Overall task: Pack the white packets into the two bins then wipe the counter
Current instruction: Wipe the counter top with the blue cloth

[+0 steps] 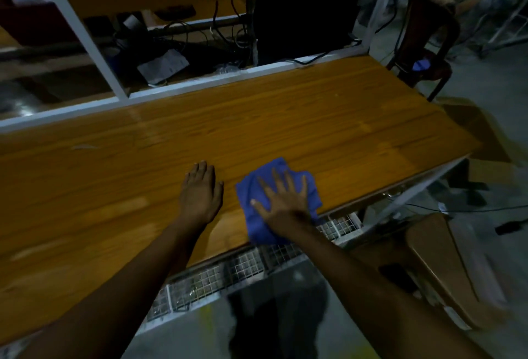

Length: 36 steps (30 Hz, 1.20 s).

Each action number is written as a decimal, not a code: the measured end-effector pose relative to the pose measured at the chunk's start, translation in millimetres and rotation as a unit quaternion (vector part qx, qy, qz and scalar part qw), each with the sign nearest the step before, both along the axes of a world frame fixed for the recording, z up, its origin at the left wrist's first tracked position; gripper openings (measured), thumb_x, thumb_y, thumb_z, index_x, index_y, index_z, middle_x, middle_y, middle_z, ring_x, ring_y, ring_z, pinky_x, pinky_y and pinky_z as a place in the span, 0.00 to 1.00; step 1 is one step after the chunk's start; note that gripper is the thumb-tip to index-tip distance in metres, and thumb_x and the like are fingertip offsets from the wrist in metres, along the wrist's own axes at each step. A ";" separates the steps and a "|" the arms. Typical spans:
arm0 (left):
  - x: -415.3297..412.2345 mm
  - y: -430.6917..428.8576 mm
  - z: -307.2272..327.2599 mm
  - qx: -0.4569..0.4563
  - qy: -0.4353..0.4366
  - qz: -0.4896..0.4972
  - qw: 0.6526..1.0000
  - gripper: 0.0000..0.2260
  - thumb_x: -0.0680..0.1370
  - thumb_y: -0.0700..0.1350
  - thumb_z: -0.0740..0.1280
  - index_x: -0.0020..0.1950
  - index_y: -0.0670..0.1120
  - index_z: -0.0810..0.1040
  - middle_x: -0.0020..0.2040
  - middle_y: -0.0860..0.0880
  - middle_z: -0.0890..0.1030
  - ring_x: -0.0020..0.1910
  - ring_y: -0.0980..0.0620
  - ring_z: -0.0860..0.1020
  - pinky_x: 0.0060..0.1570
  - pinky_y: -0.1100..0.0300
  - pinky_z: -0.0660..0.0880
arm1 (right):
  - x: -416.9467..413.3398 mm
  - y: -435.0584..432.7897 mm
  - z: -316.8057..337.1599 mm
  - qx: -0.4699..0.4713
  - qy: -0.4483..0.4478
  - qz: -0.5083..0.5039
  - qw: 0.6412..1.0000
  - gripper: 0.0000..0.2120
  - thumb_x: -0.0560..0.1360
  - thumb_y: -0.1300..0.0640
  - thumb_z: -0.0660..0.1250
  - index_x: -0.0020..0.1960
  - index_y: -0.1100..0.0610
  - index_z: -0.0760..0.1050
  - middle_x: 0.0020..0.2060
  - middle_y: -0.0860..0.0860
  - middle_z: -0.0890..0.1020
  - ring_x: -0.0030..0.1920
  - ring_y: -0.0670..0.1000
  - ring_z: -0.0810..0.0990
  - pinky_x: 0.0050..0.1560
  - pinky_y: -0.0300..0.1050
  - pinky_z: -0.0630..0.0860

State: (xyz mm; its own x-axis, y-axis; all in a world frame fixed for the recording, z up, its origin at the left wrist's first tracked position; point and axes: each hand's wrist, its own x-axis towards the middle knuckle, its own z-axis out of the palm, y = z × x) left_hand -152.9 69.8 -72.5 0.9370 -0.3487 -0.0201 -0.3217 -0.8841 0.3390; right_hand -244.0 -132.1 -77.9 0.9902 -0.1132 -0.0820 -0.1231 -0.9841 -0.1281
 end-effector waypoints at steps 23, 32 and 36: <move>29.4 84.7 1.4 0.008 0.016 0.071 0.997 0.25 0.84 0.53 0.47 0.79 0.44 0.52 0.80 0.44 0.50 0.79 0.45 0.46 0.76 0.45 0.46 | 68.7 29.2 10.8 0.030 -0.006 -0.072 0.997 0.33 0.78 0.32 0.49 0.78 0.43 0.48 0.79 0.52 0.47 0.78 0.57 0.43 0.72 0.68 0.36; 135.3 92.8 -2.3 0.021 0.001 0.081 0.997 0.30 0.82 0.61 0.45 0.80 0.46 0.50 0.80 0.45 0.47 0.79 0.46 0.44 0.76 0.45 0.44 | 166.7 6.6 1.1 0.003 -0.040 -0.038 0.998 0.35 0.74 0.27 0.43 0.77 0.39 0.52 0.79 0.48 0.51 0.78 0.56 0.48 0.72 0.67 0.39; 182.2 92.5 -4.5 0.025 0.004 0.132 0.991 0.32 0.81 0.64 0.44 0.80 0.47 0.51 0.80 0.45 0.48 0.79 0.46 0.45 0.76 0.45 0.45 | 227.3 11.6 4.5 0.027 -0.013 -0.206 0.978 0.34 0.76 0.30 0.45 0.78 0.45 0.50 0.79 0.53 0.48 0.78 0.60 0.44 0.71 0.71 0.39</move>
